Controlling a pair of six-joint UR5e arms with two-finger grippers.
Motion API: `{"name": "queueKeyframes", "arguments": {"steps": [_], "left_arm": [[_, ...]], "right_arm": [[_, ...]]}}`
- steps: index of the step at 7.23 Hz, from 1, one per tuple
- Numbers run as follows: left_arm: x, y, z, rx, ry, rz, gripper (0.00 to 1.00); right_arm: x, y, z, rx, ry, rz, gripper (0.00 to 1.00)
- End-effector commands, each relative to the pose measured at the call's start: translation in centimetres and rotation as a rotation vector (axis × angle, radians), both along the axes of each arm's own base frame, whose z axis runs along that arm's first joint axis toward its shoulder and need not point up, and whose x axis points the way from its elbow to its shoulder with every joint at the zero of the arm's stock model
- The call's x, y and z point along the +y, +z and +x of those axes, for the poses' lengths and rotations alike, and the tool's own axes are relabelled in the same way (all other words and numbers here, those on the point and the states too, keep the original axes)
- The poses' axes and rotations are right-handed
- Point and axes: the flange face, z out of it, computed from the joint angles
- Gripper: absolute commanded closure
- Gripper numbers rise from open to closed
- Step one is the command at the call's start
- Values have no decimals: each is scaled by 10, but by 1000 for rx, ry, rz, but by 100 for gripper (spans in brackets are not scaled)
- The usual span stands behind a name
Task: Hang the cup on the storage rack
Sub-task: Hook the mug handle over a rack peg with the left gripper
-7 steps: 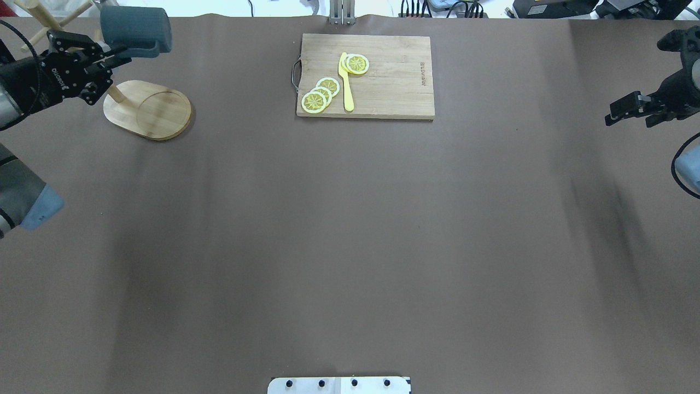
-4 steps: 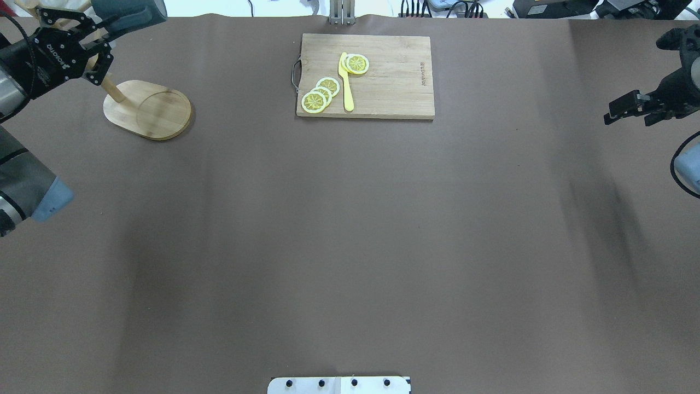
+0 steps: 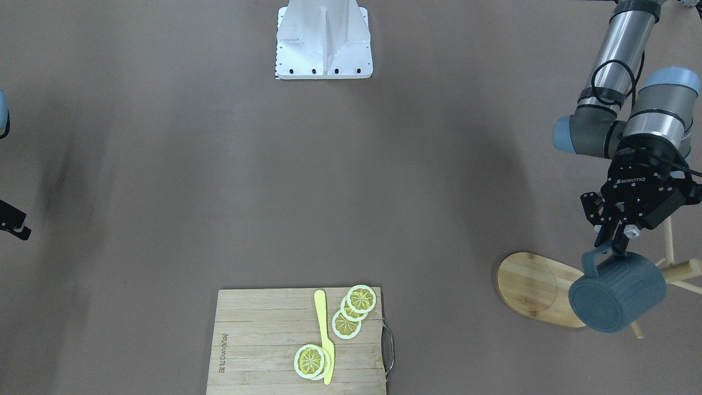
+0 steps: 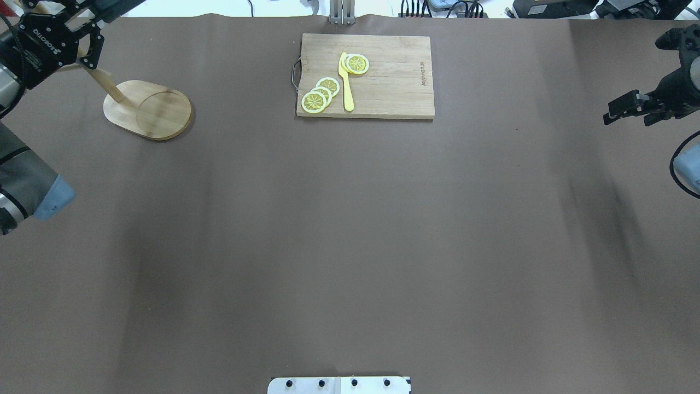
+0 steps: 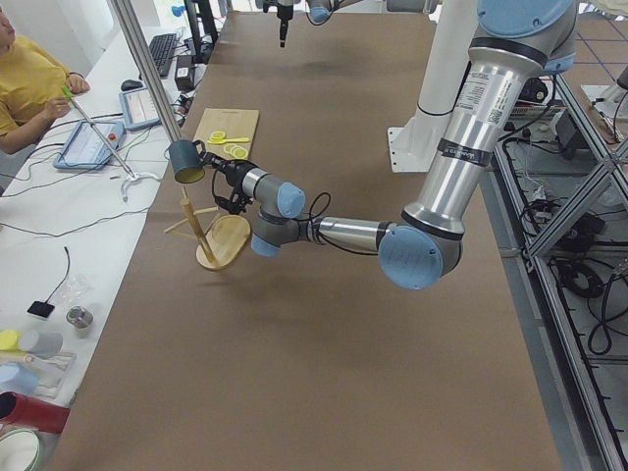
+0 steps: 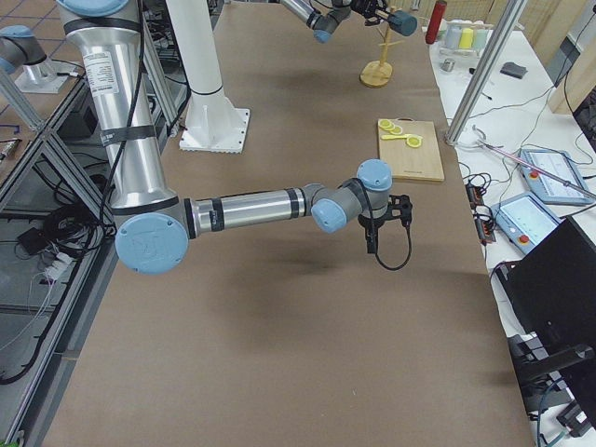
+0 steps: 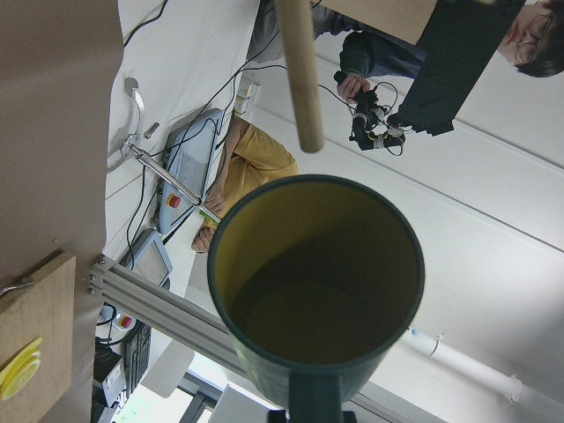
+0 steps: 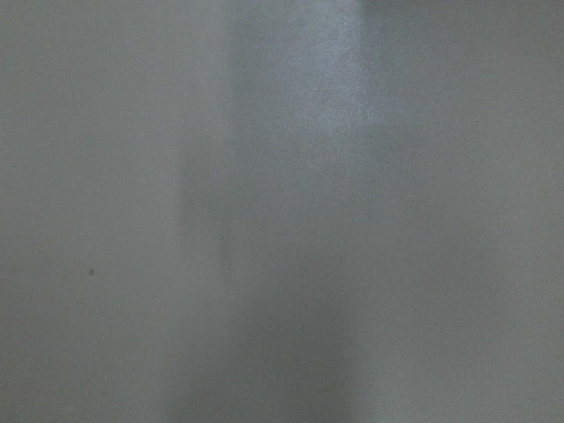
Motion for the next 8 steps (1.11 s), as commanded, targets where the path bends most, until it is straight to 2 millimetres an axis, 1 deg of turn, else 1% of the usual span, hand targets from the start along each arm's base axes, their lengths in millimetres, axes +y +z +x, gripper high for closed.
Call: {"name": "queueKeyframes", "arguments": {"steps": [1, 2, 4, 6, 8], "left_arm": [[0, 11, -3, 48, 1, -48, 100], [0, 14, -3, 90, 17, -74, 100], [0, 27, -4, 125, 35, -120, 100], [5, 43, -6, 117, 37, -148, 100], [8, 48, -10, 126, 39, -156, 100]], "right_arm": [[0, 0, 0, 1, 2, 0, 0], [0, 0, 0, 1, 0, 0, 0], [0, 0, 0, 1, 3, 0, 0], [0, -1, 0, -1, 2, 2, 0], [0, -4, 0, -3, 4, 4, 0]]}}
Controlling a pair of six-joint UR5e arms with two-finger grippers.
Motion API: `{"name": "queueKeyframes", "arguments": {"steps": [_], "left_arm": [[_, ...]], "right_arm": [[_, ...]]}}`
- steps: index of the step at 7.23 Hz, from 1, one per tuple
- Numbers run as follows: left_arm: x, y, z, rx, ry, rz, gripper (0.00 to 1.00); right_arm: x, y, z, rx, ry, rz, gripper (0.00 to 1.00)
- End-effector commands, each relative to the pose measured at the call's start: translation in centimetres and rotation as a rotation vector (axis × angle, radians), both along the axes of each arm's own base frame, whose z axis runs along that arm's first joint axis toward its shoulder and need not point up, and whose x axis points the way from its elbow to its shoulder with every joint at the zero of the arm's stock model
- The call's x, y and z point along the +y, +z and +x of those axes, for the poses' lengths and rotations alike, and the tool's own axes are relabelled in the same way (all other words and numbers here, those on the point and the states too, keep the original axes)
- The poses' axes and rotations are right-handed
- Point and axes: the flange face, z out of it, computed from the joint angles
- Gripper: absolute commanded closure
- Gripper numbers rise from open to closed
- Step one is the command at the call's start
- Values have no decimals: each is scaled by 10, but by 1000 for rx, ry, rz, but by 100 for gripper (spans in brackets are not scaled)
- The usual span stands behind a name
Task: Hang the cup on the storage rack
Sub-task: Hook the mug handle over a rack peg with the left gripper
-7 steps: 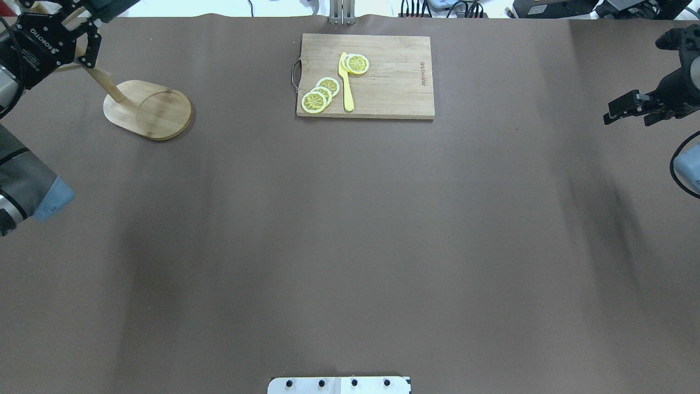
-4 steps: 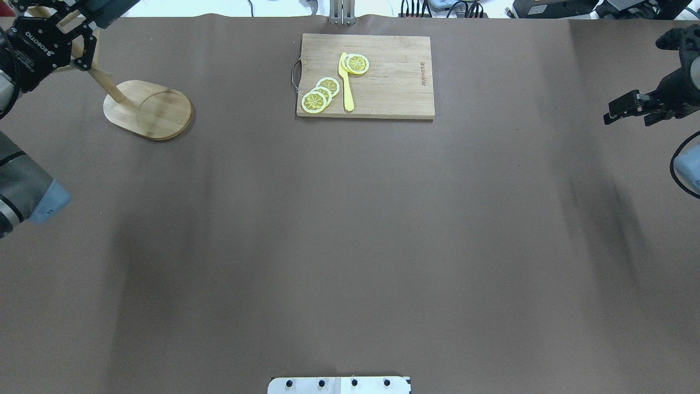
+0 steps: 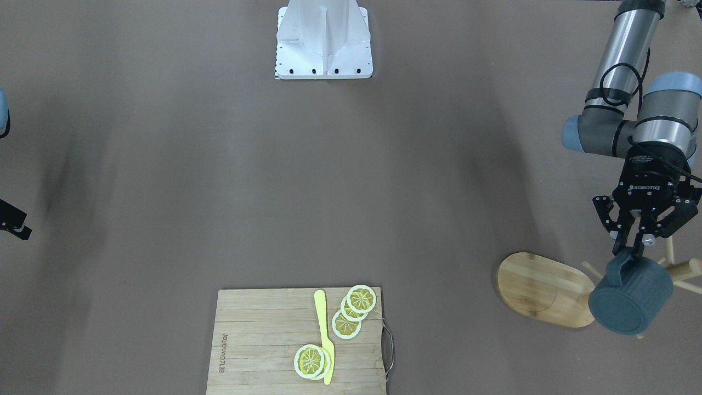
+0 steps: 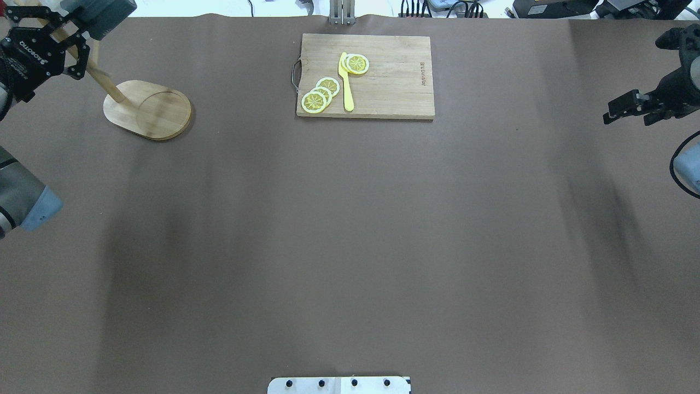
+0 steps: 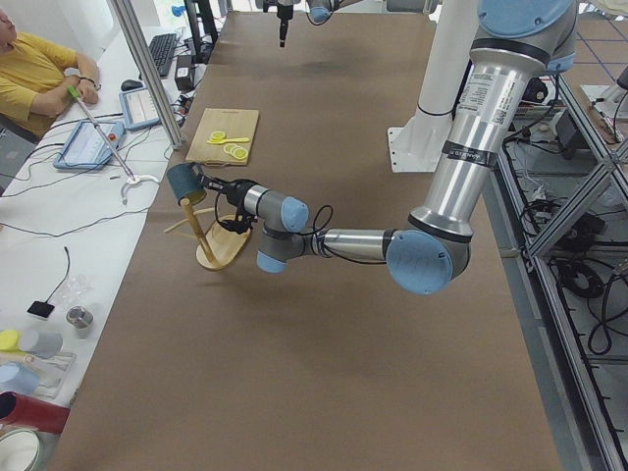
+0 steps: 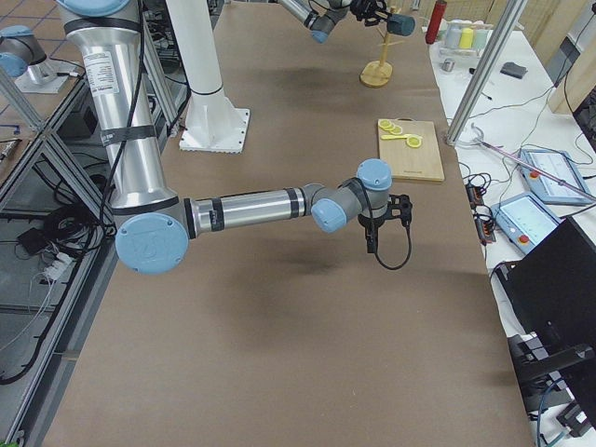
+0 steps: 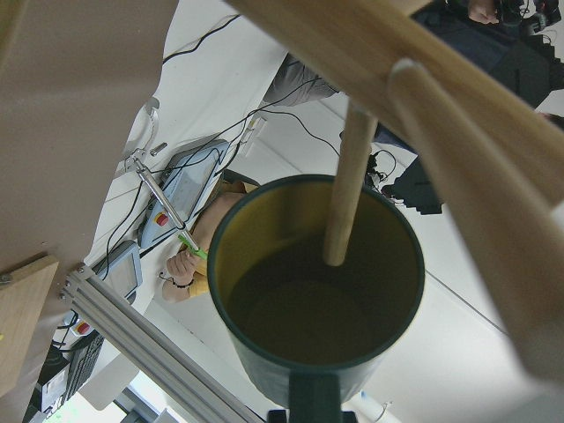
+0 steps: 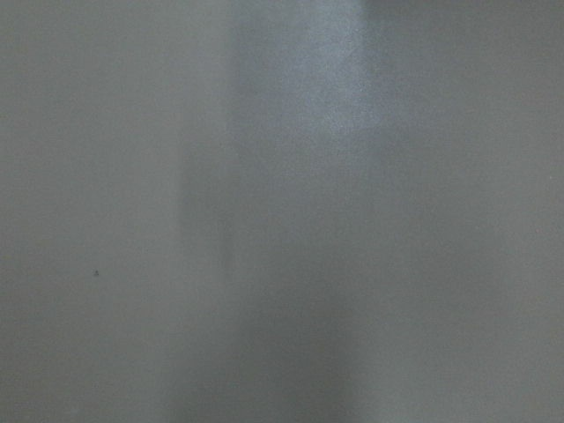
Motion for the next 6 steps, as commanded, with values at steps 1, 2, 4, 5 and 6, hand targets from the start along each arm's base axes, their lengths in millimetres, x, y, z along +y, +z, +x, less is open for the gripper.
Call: {"name": "queueKeyframes", "arguments": {"steps": [1, 2, 4, 5, 6], "left_arm": [[6, 10, -3, 0, 3, -8, 69], [6, 10, -3, -3, 4, -6, 2], [11, 13, -6, -6, 8, -5, 2], [15, 11, -10, 11, 6, 22, 2], [24, 17, -16, 24, 5, 51, 2]], "right_arm": [[0, -1, 0, -1, 1, 2, 0], [0, -1, 0, -1, 2, 1, 0], [0, -1, -1, -1, 0, 1, 0], [0, -3, -1, -4, 0, 2, 0], [0, -4, 0, -5, 2, 3, 0]]}}
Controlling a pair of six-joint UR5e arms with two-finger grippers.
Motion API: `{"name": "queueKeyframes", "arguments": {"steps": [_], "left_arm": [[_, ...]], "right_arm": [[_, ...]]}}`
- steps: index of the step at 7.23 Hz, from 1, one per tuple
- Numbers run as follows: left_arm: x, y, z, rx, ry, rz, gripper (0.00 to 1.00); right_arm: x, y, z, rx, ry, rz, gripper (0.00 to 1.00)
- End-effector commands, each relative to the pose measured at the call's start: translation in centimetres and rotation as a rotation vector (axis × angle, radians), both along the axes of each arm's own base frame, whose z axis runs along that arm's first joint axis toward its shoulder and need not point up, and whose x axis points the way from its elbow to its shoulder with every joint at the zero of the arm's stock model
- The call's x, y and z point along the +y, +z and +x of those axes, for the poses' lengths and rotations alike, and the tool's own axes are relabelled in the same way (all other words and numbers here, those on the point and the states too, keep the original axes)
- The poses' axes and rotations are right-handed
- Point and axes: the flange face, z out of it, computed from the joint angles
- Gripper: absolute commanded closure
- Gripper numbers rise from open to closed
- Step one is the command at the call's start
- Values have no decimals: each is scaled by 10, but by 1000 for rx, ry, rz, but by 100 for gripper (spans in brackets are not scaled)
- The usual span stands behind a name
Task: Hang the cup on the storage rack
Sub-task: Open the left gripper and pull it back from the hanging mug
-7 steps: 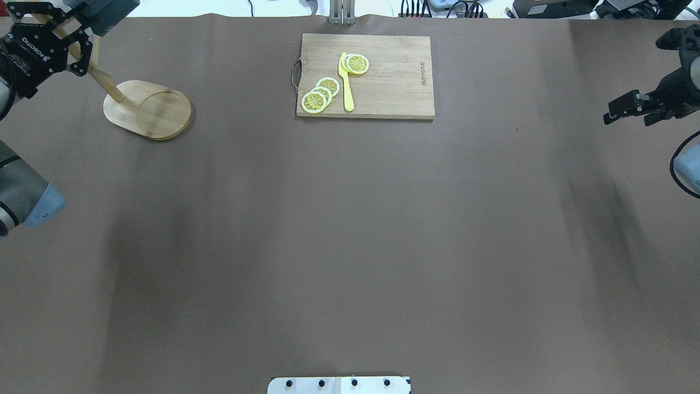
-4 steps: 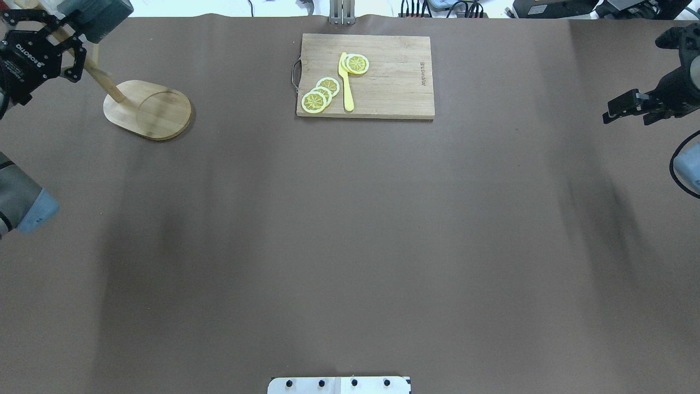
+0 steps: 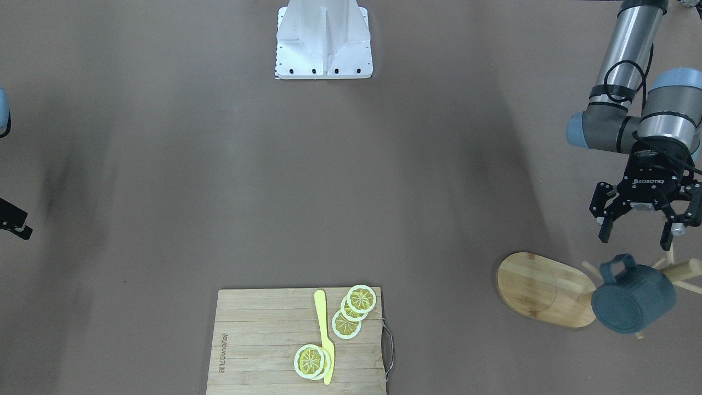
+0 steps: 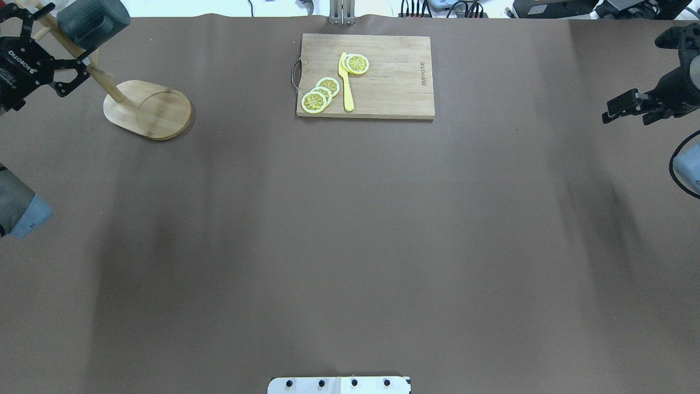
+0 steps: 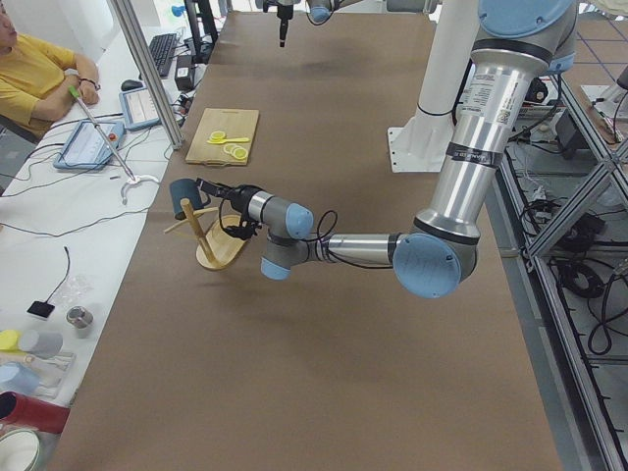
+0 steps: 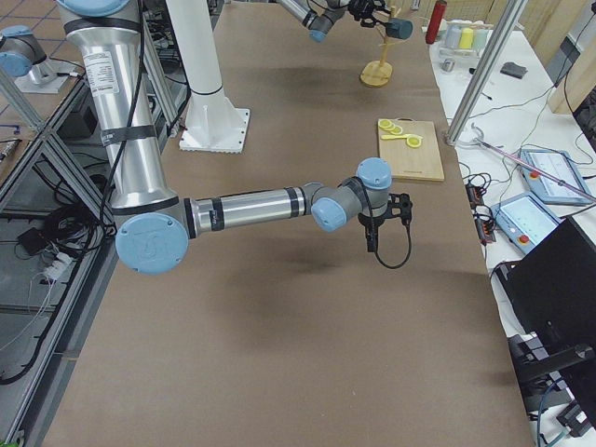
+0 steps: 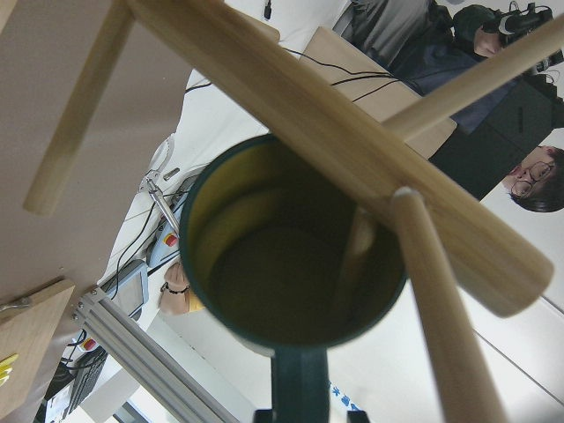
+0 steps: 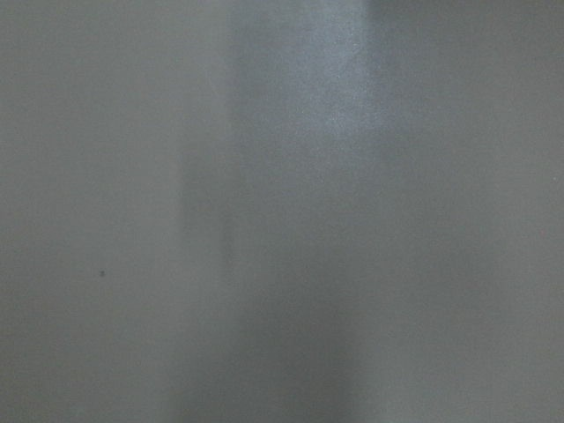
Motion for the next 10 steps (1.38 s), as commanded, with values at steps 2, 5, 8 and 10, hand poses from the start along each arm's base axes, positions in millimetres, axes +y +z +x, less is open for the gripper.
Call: {"name": "queueKeyframes", "arguments": {"steps": [2, 5, 8, 10], "left_arm": [[54, 37, -33, -82, -17, 120, 2], [89, 70, -46, -531, -37, 326, 2], [88, 97, -65, -1199, -187, 563, 2], [78, 108, -83, -1551, -242, 663, 2]], "right_arm": [[0, -1, 1, 0, 2, 2, 0], [0, 2, 0, 2, -1, -2, 0], [-2, 0, 1, 12, 12, 24, 0], [-3, 3, 2, 11, 20, 47, 0]]}}
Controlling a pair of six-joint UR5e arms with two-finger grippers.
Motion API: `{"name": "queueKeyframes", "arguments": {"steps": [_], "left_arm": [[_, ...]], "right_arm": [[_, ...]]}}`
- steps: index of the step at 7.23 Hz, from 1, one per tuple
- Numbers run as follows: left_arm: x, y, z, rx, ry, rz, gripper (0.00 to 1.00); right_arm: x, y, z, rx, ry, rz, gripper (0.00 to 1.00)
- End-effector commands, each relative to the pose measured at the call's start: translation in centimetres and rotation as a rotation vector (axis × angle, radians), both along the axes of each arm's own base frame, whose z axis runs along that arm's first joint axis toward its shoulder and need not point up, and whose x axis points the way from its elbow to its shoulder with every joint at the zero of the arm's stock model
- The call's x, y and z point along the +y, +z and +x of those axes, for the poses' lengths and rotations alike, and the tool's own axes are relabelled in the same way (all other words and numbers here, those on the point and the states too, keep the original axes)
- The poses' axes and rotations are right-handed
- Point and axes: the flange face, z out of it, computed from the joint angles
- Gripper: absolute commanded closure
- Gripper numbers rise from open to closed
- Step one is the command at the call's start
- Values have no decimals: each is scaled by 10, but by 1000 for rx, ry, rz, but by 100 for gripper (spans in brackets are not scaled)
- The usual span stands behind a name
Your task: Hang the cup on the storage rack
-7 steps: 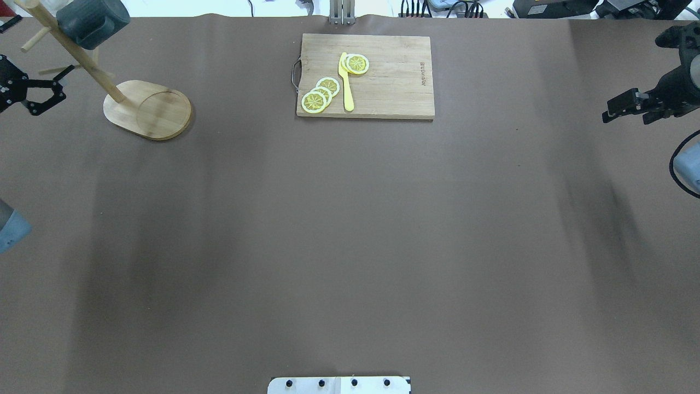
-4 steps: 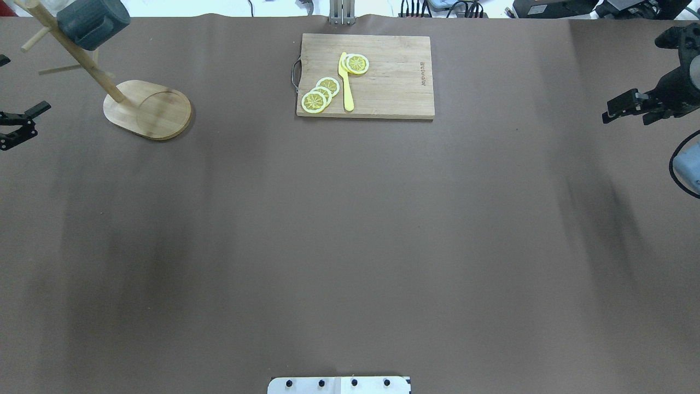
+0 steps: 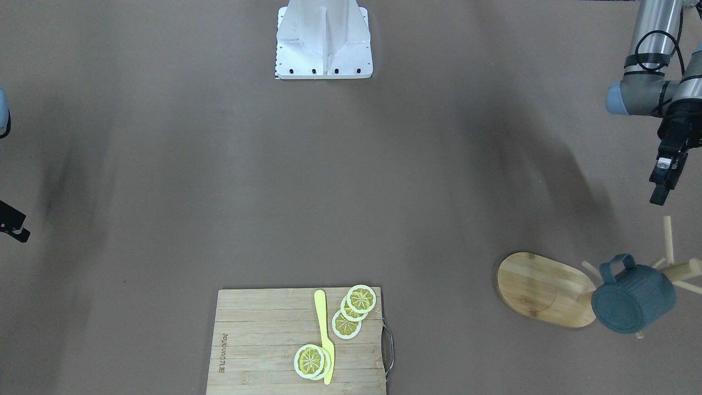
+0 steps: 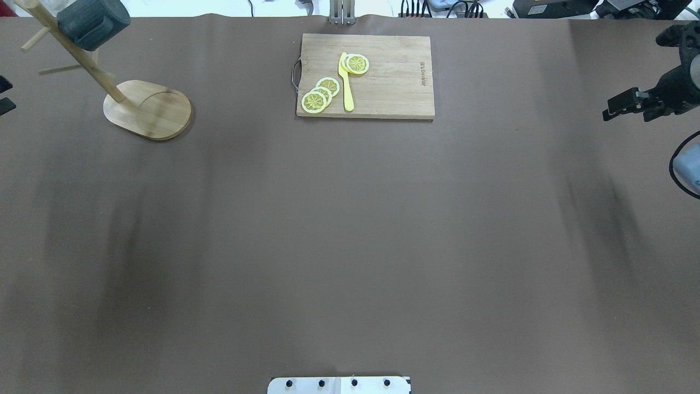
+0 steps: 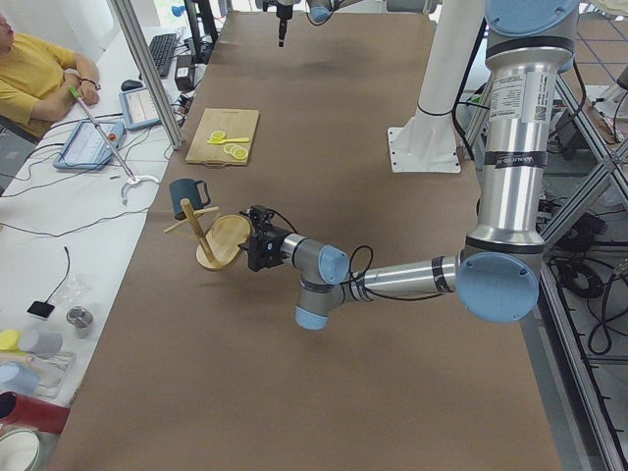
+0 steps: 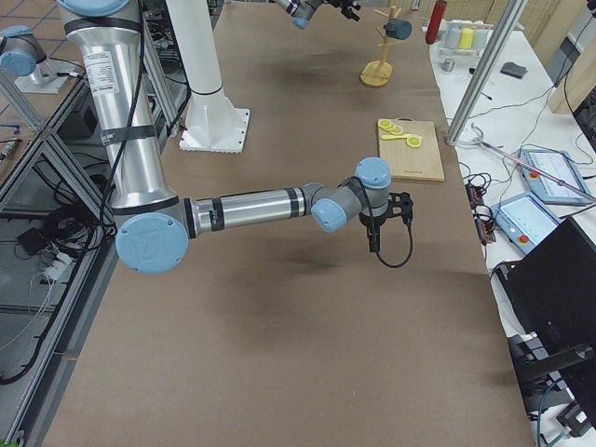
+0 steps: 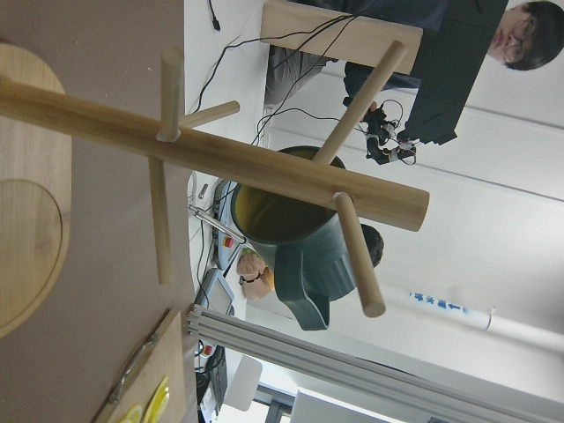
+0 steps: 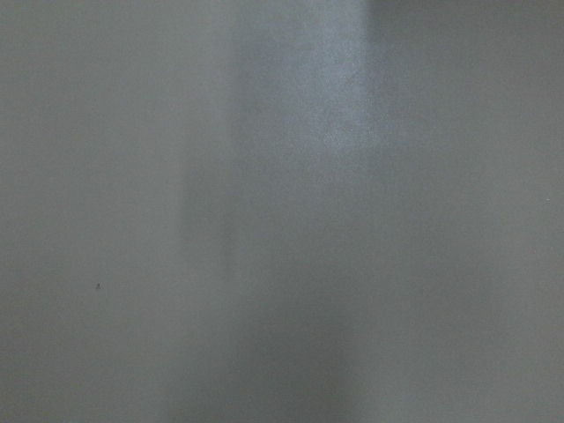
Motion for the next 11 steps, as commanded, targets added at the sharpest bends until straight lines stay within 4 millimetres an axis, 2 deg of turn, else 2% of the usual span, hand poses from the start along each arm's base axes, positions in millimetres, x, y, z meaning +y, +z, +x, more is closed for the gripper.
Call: {"name": "queueKeyframes", "arguments": {"steps": [1, 3, 4, 6, 7, 8, 9, 11], "left_arm": [[-8, 19, -27, -372, -88, 89, 2], [-36, 30, -72, -715, -155, 59, 2], [-46, 27, -77, -832, -132, 33, 2], [-59, 30, -89, -915, -22, -47, 2], [-67, 27, -115, -910, 64, -113, 2], [-83, 9, -143, -960, 148, -134, 2], [-84, -10, -166, -993, 256, -144, 2], [-68, -46, -184, -803, 468, -166, 2]], "right_arm": [[0, 1, 0, 3, 4, 12, 0], [-2, -1, 3, 29, 22, 38, 0], [0, 2, 5, 26, 22, 51, 0], [1, 3, 5, 26, 23, 53, 0], [1, 4, 5, 27, 23, 50, 0], [1, 6, 5, 29, 23, 48, 0], [1, 6, 5, 29, 23, 46, 0], [1, 7, 5, 30, 23, 45, 0]]}}
